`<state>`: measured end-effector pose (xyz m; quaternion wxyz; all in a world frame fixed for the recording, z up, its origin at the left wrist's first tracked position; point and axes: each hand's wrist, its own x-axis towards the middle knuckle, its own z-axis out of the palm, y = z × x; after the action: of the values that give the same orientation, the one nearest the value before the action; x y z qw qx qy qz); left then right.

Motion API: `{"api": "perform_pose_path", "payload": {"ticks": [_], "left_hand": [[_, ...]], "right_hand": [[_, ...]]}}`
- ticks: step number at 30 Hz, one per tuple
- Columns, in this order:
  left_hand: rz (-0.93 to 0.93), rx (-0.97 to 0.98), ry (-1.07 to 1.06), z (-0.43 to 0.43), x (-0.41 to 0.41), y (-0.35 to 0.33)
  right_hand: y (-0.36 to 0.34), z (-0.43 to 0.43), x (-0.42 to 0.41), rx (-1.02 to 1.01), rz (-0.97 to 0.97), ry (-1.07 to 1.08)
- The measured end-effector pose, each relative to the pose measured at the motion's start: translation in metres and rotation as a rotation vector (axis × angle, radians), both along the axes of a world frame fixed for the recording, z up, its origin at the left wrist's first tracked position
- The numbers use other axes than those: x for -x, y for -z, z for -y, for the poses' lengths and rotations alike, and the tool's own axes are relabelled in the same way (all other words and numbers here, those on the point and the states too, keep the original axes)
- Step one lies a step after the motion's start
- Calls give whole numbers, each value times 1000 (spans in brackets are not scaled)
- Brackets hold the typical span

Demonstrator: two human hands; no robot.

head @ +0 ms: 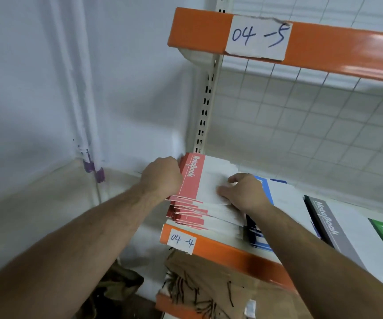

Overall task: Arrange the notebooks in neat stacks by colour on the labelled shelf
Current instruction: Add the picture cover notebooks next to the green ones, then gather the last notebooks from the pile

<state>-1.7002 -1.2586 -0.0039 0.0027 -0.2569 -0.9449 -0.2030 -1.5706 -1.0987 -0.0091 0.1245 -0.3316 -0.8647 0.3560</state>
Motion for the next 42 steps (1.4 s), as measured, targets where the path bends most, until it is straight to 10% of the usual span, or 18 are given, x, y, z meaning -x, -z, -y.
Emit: {"api": "perform_pose_path", "payload": {"ticks": [17,22,42], "left_hand": [[-19,-172,128,-6,-4,6],[-239,9,339,-23,-39,1],[-187,258,835,-194,-419,-11]], "right_hand": [[-9,-5,-7,16,39,52],[-21,-14,-48,-371,165,-16],[-23,-102,-475,-465,504,222]]}}
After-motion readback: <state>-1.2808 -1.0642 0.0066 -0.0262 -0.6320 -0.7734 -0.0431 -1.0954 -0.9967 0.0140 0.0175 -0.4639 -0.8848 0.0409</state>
